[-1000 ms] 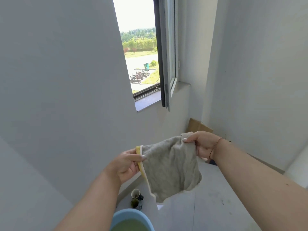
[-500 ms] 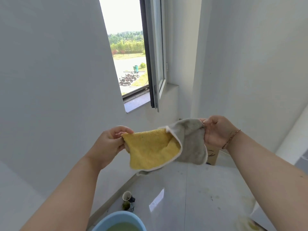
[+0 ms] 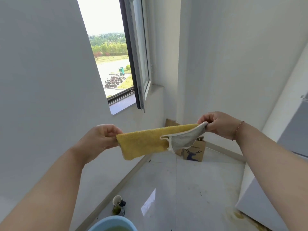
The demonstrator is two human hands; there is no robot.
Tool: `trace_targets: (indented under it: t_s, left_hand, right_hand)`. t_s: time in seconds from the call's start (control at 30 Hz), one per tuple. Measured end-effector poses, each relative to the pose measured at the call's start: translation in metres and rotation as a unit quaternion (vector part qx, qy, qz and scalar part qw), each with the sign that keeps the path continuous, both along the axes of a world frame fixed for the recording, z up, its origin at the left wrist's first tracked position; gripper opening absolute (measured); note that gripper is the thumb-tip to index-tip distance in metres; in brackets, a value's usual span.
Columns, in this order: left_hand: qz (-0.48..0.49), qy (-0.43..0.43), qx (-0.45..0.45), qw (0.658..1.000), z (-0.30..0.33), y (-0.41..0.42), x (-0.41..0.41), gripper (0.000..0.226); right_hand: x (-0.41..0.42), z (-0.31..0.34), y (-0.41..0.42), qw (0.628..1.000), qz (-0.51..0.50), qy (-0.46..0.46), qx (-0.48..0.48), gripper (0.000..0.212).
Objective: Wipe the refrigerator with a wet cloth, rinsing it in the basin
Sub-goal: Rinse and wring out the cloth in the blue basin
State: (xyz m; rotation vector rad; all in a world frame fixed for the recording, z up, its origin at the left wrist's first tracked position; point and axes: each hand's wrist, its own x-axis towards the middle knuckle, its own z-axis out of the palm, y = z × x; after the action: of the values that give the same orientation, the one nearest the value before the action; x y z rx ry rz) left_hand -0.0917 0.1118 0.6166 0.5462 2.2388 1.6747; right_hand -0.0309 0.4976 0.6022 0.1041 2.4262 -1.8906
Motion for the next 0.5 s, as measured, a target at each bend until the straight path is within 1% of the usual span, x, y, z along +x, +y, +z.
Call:
trace_targets:
  t_s: [0.03,0.1,0.2,0.23,0.3,0.33,0.37,0.43,0.5]
  left_hand:
    - [-0.019,-0.012,0.003,1.0,0.005,0.002,0.001,0.005]
    - [-0.054,-0.068,0.051,0.995,0.012,0.007,0.002,0.01]
    - [-0.054,-0.163,0.147,0.974,0.01,0.019,0.0,0.037]
    - [-0.048,-0.182,0.171,0.967,0.008,0.024,-0.001,0.04]
    - [-0.046,-0.19,0.201,0.96,0.005,0.036,-0.002,0.032]
    - [-0.044,-0.179,0.206,0.961,0.005,0.042,-0.003,0.03]
    - [-0.048,-0.163,0.197,0.966,0.005,0.052,-0.004,0.031]
    - [-0.039,-0.116,0.136,0.983,0.005,0.069,-0.008,0.043]
    - [-0.028,-0.091,0.1,0.99,0.005,0.09,-0.012,0.041]
  right_hand:
    - [0.005,0.002,0.007,1.0,-0.003,0.0,-0.011,0.024]
    - [0.016,0.005,0.018,0.996,-0.003,-0.019,-0.086,0.021]
    - [0.029,0.005,0.025,0.97,-0.004,-0.035,-0.24,0.026]
    - [0.034,0.003,0.026,0.959,-0.009,-0.027,-0.281,0.024]
    - [0.045,-0.001,0.028,0.939,-0.026,-0.006,-0.342,0.022]
    - [0.049,-0.002,0.028,0.935,-0.035,-0.003,-0.352,0.024]
    - [0.054,-0.002,0.03,0.94,-0.05,-0.006,-0.338,0.025]
    - [0.06,-0.005,0.035,0.964,-0.084,-0.027,-0.252,0.027]
    - [0.067,-0.008,0.048,0.978,-0.122,-0.036,-0.164,0.03]
